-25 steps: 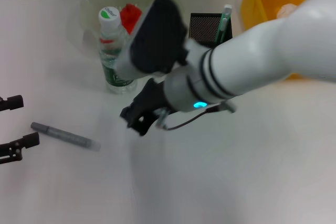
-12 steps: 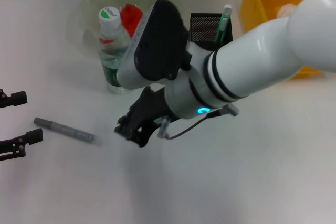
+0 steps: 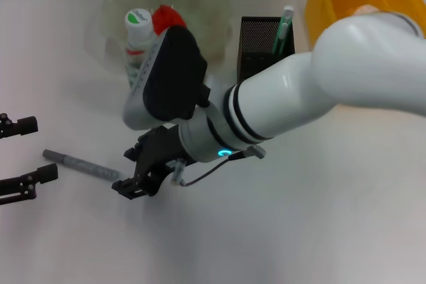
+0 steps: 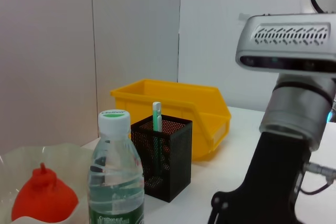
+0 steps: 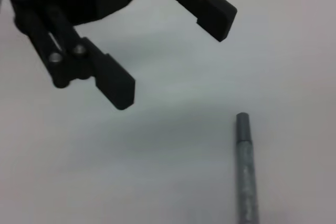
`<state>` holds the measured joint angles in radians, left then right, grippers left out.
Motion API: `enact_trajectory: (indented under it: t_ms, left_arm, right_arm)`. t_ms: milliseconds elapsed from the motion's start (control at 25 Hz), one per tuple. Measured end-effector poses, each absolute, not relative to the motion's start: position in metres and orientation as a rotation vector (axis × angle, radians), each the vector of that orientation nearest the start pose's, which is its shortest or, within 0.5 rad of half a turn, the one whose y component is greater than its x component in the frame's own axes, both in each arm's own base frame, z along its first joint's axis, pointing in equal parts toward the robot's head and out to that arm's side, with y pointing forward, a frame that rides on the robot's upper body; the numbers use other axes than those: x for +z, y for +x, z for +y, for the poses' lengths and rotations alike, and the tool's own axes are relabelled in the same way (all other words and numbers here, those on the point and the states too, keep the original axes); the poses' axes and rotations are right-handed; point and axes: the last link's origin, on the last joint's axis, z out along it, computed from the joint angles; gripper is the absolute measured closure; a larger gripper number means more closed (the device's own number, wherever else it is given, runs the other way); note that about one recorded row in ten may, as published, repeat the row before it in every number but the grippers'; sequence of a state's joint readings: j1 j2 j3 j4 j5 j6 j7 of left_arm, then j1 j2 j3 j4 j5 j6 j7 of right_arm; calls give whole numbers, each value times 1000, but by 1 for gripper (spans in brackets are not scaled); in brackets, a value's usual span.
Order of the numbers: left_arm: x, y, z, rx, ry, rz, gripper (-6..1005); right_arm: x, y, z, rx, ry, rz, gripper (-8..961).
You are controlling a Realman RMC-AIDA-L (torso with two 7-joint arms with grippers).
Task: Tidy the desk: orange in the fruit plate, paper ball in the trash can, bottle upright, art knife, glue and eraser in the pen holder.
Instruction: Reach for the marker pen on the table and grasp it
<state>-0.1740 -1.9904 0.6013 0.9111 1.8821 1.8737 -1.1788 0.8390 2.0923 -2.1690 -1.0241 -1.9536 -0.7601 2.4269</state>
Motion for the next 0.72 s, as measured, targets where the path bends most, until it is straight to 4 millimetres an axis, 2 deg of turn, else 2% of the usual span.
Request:
enact_trajectory:
  t_ms: [40, 480, 720]
  left_arm:
    - [93, -329, 228, -659, -2615, -372, 181]
    - [92, -328, 229, -660, -2616, -372, 182]
    - [92, -328, 228, -659, -2616, -371, 182]
  right_arm:
    - [-174, 75, 314, -58, -2997, 296, 452]
    - [-193, 79, 307, -35, -2963, 190, 345]
    - [-196, 81, 306, -34, -2952, 162, 355]
